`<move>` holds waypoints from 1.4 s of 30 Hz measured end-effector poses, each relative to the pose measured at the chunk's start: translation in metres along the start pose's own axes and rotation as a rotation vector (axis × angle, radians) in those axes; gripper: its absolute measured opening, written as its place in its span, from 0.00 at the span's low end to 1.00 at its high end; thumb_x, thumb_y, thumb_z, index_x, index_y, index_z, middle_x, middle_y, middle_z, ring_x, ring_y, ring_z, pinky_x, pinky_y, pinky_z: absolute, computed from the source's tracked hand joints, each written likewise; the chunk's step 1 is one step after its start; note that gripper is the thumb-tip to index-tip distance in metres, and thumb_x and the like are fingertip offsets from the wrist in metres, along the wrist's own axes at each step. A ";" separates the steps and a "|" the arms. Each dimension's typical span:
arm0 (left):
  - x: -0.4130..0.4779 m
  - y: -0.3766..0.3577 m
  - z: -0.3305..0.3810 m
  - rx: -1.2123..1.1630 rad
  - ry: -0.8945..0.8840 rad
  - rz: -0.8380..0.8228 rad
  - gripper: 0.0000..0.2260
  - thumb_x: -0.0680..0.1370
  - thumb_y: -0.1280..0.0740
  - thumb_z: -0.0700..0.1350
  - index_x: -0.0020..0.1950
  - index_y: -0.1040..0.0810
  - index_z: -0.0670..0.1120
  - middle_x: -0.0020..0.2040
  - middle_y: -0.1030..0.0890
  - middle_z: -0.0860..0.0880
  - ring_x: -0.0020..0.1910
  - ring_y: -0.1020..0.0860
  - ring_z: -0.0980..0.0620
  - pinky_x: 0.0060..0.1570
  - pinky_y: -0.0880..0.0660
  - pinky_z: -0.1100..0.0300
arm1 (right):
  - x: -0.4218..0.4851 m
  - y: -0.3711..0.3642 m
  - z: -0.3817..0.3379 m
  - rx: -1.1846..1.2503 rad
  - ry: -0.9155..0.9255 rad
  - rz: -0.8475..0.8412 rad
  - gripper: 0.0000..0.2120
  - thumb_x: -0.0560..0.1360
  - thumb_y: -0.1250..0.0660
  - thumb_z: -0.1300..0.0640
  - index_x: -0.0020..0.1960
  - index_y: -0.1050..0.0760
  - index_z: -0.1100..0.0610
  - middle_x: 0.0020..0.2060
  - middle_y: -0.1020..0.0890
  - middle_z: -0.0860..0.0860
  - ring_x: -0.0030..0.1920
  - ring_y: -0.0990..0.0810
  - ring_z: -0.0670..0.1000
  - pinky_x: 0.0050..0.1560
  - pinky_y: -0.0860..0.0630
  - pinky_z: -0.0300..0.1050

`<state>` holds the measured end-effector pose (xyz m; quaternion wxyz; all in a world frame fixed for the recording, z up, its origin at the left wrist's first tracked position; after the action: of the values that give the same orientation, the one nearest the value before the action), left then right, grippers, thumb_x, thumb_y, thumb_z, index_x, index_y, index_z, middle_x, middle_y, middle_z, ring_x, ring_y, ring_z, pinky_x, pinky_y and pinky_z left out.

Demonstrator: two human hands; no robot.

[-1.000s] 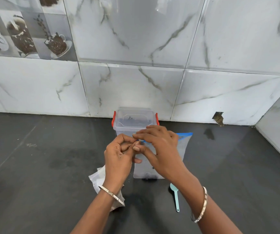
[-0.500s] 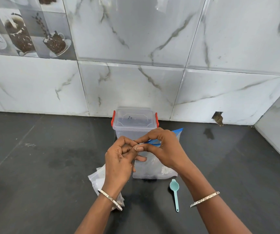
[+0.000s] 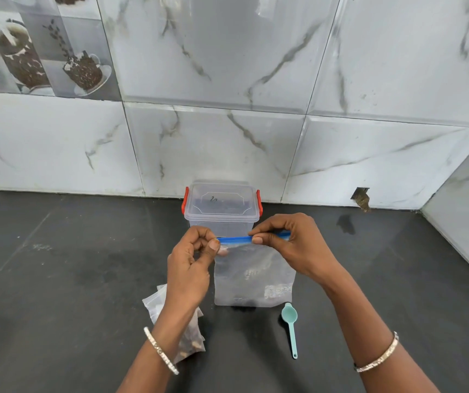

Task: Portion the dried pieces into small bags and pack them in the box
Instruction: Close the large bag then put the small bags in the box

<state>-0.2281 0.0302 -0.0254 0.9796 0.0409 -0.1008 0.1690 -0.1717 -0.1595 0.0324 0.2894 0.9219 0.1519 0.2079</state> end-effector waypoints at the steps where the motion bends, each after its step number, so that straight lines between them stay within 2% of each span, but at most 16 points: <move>1: 0.002 0.004 -0.003 -0.009 0.007 0.009 0.05 0.80 0.30 0.38 0.45 0.23 0.45 0.36 0.19 0.53 0.39 0.19 0.53 0.45 0.27 0.59 | -0.001 0.006 0.004 0.001 -0.012 0.008 0.04 0.70 0.24 0.57 0.45 0.14 0.53 0.39 0.14 0.43 0.43 0.17 0.42 0.48 0.25 0.31; 4: 0.004 0.011 -0.010 -0.055 0.037 0.026 0.04 0.81 0.32 0.37 0.47 0.23 0.43 0.38 0.18 0.44 0.40 0.17 0.52 0.46 0.27 0.55 | -0.003 0.024 0.017 -0.013 -0.055 0.035 0.04 0.70 0.24 0.58 0.45 0.14 0.52 0.39 0.14 0.43 0.43 0.17 0.41 0.47 0.26 0.30; 7: 0.006 0.011 -0.016 -0.075 0.056 0.019 0.03 0.83 0.34 0.38 0.49 0.24 0.41 0.41 0.18 0.37 0.41 0.15 0.47 0.50 0.25 0.50 | -0.004 0.032 0.028 -0.015 -0.096 0.053 0.04 0.70 0.24 0.58 0.45 0.14 0.52 0.38 0.14 0.42 0.43 0.17 0.41 0.50 0.22 0.37; 10: 0.010 0.010 -0.021 -0.024 0.038 0.040 0.04 0.82 0.34 0.37 0.48 0.24 0.42 0.39 0.19 0.43 0.38 0.21 0.49 0.47 0.25 0.54 | -0.004 0.037 0.037 0.013 -0.129 0.070 0.04 0.71 0.24 0.58 0.45 0.14 0.53 0.38 0.13 0.44 0.42 0.16 0.43 0.52 0.19 0.44; 12: 0.013 0.011 -0.019 0.033 -0.011 0.056 0.04 0.82 0.34 0.37 0.48 0.23 0.43 0.40 0.18 0.43 0.40 0.20 0.44 0.45 0.24 0.57 | -0.004 0.041 0.041 0.037 -0.146 0.076 0.04 0.71 0.24 0.58 0.45 0.14 0.54 0.39 0.13 0.45 0.43 0.16 0.44 0.52 0.19 0.45; 15: 0.016 0.010 -0.016 0.084 -0.070 0.061 0.03 0.82 0.34 0.39 0.49 0.24 0.45 0.40 0.18 0.43 0.41 0.20 0.41 0.44 0.23 0.53 | -0.002 0.046 0.045 0.067 -0.166 0.079 0.04 0.71 0.24 0.58 0.46 0.14 0.55 0.39 0.13 0.47 0.43 0.15 0.45 0.53 0.19 0.44; 18: 0.021 0.009 -0.021 0.071 -0.028 0.063 0.03 0.83 0.34 0.41 0.49 0.24 0.46 0.40 0.19 0.48 0.40 0.21 0.48 0.45 0.25 0.52 | -0.002 0.043 0.049 0.138 -0.186 0.106 0.05 0.71 0.24 0.57 0.47 0.14 0.55 0.40 0.13 0.48 0.43 0.15 0.46 0.51 0.21 0.42; 20: 0.018 0.008 -0.024 0.009 0.022 0.034 0.03 0.84 0.36 0.44 0.54 0.23 0.49 0.41 0.18 0.51 0.39 0.21 0.54 0.47 0.24 0.53 | -0.006 0.040 0.054 0.243 -0.201 0.146 0.07 0.72 0.25 0.58 0.50 0.15 0.56 0.42 0.13 0.50 0.43 0.16 0.46 0.50 0.22 0.40; 23: 0.005 0.007 -0.033 -0.090 0.098 -0.051 0.10 0.84 0.38 0.50 0.65 0.27 0.53 0.47 0.14 0.49 0.46 0.18 0.53 0.54 0.22 0.53 | -0.017 0.039 0.063 0.392 -0.240 0.230 0.10 0.74 0.28 0.55 0.55 0.17 0.54 0.46 0.13 0.52 0.45 0.16 0.49 0.57 0.23 0.44; 26: -0.010 0.004 -0.043 -0.115 0.148 -0.128 0.16 0.82 0.35 0.53 0.69 0.31 0.57 0.52 0.14 0.48 0.53 0.17 0.52 0.61 0.25 0.54 | -0.029 0.032 0.074 0.509 -0.301 0.283 0.16 0.74 0.29 0.51 0.61 0.21 0.53 0.51 0.14 0.53 0.50 0.16 0.53 0.61 0.24 0.49; 29: -0.024 -0.005 -0.048 -0.165 0.217 -0.148 0.19 0.80 0.32 0.50 0.69 0.32 0.57 0.52 0.13 0.47 0.56 0.16 0.53 0.57 0.23 0.60 | -0.046 0.012 0.084 0.599 -0.343 0.275 0.19 0.74 0.30 0.52 0.64 0.24 0.55 0.52 0.15 0.54 0.53 0.16 0.55 0.61 0.24 0.52; 33: -0.029 -0.009 -0.052 -0.228 0.211 -0.049 0.19 0.81 0.34 0.48 0.70 0.34 0.58 0.48 0.13 0.45 0.53 0.17 0.53 0.61 0.24 0.59 | -0.066 -0.019 0.093 0.716 -0.405 0.284 0.19 0.74 0.30 0.59 0.65 0.25 0.55 0.49 0.14 0.57 0.52 0.15 0.52 0.55 0.22 0.46; 35: -0.030 -0.009 -0.052 -0.219 0.200 -0.009 0.20 0.81 0.35 0.50 0.70 0.36 0.63 0.45 0.14 0.41 0.48 0.20 0.53 0.57 0.27 0.62 | -0.073 -0.027 0.095 0.767 -0.421 0.342 0.22 0.74 0.29 0.62 0.66 0.27 0.55 0.45 0.14 0.60 0.49 0.15 0.54 0.50 0.21 0.41; 37: -0.033 -0.010 -0.050 -0.227 0.188 -0.003 0.23 0.79 0.35 0.53 0.71 0.38 0.66 0.45 0.15 0.41 0.48 0.20 0.55 0.54 0.27 0.65 | -0.076 -0.031 0.096 0.789 -0.419 0.405 0.25 0.73 0.28 0.63 0.68 0.29 0.54 0.44 0.14 0.62 0.48 0.15 0.54 0.49 0.21 0.40; 39: -0.036 -0.012 -0.049 -0.248 0.182 -0.050 0.24 0.79 0.32 0.52 0.72 0.36 0.64 0.47 0.14 0.43 0.53 0.17 0.58 0.55 0.26 0.69 | -0.078 -0.031 0.098 0.778 -0.403 0.454 0.26 0.73 0.28 0.63 0.68 0.31 0.54 0.43 0.14 0.62 0.47 0.15 0.53 0.51 0.21 0.40; 42: -0.038 -0.012 -0.052 -0.193 0.164 -0.149 0.17 0.80 0.30 0.47 0.67 0.25 0.57 0.50 0.14 0.43 0.56 0.16 0.50 0.56 0.24 0.64 | -0.080 -0.029 0.099 0.768 -0.398 0.483 0.23 0.74 0.29 0.63 0.66 0.32 0.55 0.43 0.14 0.61 0.47 0.15 0.55 0.56 0.23 0.45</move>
<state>-0.2492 0.0126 -0.0847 0.9938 -0.0598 -0.0330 0.0882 -0.1991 -0.2158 -0.0826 -0.1041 0.9927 -0.0588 0.0181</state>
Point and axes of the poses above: each hand's wrist, its own x-axis towards the middle knuckle, its own y-axis out of the back of the hand, z = x × y, the point moved 5 cm from there along x, towards the middle knuckle
